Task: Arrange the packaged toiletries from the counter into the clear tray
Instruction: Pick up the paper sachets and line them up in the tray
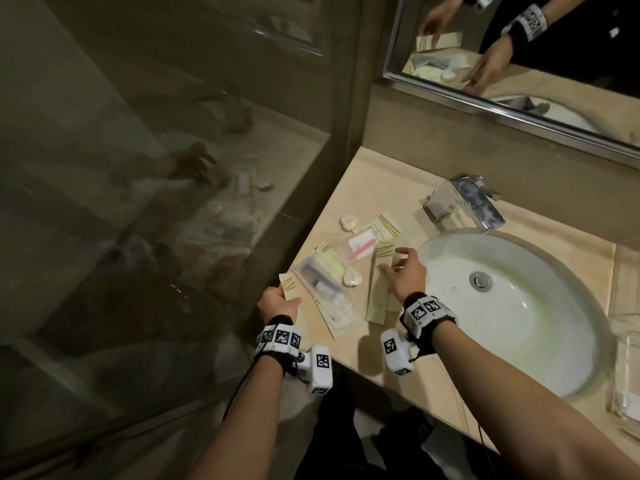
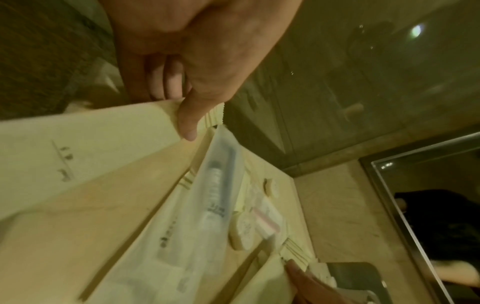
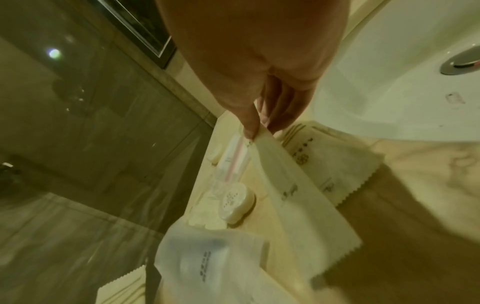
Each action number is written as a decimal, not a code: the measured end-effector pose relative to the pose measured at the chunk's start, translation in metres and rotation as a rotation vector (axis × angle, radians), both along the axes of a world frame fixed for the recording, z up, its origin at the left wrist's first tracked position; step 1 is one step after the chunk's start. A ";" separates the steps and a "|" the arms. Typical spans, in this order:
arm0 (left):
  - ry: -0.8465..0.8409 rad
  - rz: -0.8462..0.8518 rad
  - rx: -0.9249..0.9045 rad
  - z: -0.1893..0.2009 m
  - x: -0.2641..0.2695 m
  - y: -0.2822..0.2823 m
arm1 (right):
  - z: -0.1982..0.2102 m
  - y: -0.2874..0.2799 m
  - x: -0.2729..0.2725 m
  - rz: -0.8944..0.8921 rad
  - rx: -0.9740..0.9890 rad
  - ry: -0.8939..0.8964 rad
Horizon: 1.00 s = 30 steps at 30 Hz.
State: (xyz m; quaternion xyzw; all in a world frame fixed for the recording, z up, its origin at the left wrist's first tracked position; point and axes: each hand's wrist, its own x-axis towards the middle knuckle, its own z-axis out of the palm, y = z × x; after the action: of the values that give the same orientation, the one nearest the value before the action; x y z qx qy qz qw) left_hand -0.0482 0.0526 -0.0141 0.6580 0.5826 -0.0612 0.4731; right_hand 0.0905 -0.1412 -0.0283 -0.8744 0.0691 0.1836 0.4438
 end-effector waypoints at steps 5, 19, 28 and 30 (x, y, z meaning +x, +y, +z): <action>-0.150 -0.017 0.035 0.030 0.011 -0.008 | 0.017 -0.009 0.010 0.045 0.078 -0.050; -0.559 -0.542 -0.333 0.084 0.118 -0.149 | 0.098 -0.143 0.044 -0.171 0.435 -0.101; -0.516 -0.853 -0.576 0.093 0.146 -0.287 | 0.105 -0.301 0.009 -0.477 0.397 -0.117; -0.472 -0.921 -0.602 0.092 0.146 -0.317 | 0.098 -0.336 -0.001 -0.544 0.394 -0.084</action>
State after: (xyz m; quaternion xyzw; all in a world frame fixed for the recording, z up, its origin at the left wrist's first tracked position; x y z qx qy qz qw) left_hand 0.0980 -0.2645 0.0779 0.6756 0.0736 -0.2748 0.6802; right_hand 0.0897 -0.4776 0.0701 -0.7282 0.2445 0.0321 0.6395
